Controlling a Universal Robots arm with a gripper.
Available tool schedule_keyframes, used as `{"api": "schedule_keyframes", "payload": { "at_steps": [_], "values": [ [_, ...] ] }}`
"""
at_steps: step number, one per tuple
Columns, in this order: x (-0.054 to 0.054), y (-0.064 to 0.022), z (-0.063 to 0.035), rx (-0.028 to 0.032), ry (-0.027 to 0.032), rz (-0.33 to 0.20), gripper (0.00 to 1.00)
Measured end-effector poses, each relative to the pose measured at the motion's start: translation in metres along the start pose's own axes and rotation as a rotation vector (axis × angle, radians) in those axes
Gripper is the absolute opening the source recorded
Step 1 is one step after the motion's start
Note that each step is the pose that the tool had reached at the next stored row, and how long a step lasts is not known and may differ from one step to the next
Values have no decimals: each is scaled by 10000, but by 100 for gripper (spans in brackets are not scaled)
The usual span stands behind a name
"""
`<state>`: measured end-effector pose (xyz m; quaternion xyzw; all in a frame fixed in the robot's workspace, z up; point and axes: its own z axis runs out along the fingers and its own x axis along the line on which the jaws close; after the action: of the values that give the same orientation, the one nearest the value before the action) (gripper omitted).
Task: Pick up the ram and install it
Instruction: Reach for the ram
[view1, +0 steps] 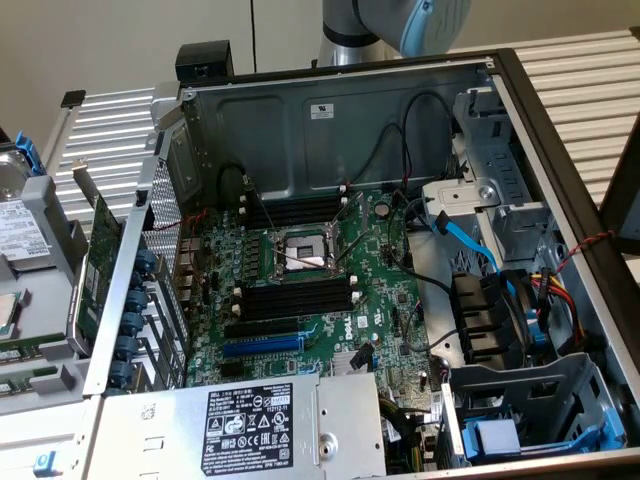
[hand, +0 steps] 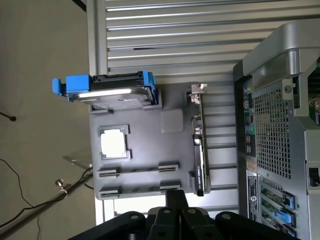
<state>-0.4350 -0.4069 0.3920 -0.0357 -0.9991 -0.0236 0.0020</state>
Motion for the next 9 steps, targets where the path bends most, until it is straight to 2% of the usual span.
{"api": "schedule_keyframes", "payload": {
  "at_steps": [9],
  "values": [
    [290, -33, 3, 0, 0, 0, 11]
  ]
}}
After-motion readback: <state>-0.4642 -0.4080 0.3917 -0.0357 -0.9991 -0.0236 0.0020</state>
